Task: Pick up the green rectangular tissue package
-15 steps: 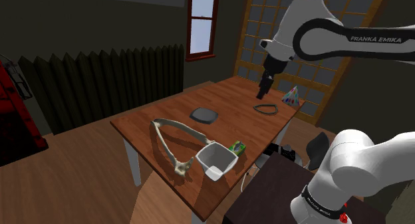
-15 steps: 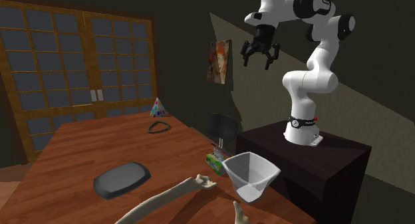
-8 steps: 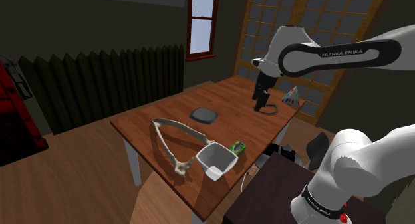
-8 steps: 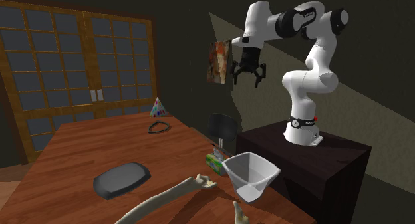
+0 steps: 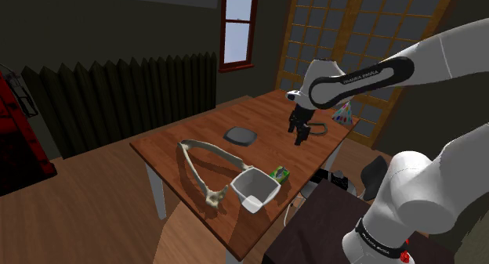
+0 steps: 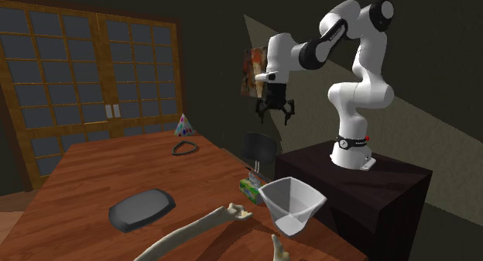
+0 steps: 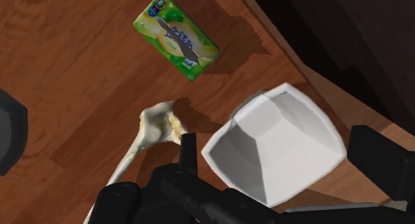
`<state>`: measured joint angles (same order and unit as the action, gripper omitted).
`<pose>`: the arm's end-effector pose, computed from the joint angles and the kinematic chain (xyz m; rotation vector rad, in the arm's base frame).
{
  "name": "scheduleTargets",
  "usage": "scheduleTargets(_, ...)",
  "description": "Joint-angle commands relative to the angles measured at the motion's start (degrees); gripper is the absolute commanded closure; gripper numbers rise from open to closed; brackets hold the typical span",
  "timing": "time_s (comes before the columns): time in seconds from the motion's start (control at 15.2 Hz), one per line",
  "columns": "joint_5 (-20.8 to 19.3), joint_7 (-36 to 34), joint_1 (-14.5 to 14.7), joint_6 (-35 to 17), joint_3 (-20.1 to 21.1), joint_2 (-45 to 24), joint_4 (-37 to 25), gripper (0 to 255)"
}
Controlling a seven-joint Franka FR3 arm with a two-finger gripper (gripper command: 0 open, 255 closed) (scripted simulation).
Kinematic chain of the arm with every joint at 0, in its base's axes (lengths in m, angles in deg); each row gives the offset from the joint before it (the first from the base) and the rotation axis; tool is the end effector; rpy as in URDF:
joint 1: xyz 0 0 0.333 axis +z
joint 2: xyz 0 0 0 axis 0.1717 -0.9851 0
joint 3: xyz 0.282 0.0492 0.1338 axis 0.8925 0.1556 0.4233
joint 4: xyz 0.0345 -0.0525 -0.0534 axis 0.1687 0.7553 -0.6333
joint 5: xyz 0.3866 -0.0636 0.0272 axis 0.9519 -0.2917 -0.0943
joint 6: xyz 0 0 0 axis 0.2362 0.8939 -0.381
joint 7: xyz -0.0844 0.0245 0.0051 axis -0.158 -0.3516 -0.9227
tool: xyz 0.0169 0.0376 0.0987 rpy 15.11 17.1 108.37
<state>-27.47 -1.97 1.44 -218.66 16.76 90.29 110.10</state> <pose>0.3876 -0.1116 0.3849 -2.8531 -1.2918 -0.1423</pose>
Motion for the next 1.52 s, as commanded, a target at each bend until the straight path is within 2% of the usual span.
scheduleTargets(0.0,1.0,5.6,1.5,-2.8,-3.0,-4.1,-0.2,0)
scheduleTargets(0.26,7.0,18.4,5.8,-8.5,-8.7,-14.7,-2.0,0)
scheduleTargets(0.46,15.5,30.4,8.7,-11.8,-11.5,-24.0,-4.4,0)
scheduleTargets(0.59,22.5,39.2,8.9,-13.1,-11.4,-30.6,-6.5,0)
scheduleTargets(0.73,28.7,47.2,7.3,-13.9,-9.2,-36.9,-8.9,0)
scheduleTargets(0.92,35.1,56.7,3.1,-14.6,-4.5,-45.3,-13.0,0)
scheduleTargets(1.06,37.5,61.6,0.3,-15.1,-1.4,-50.4,-15.9,0)
scheduleTargets(1.45,41.5,64.5,-2.4,-18.1,2.2,-55.2,-17.4,0)
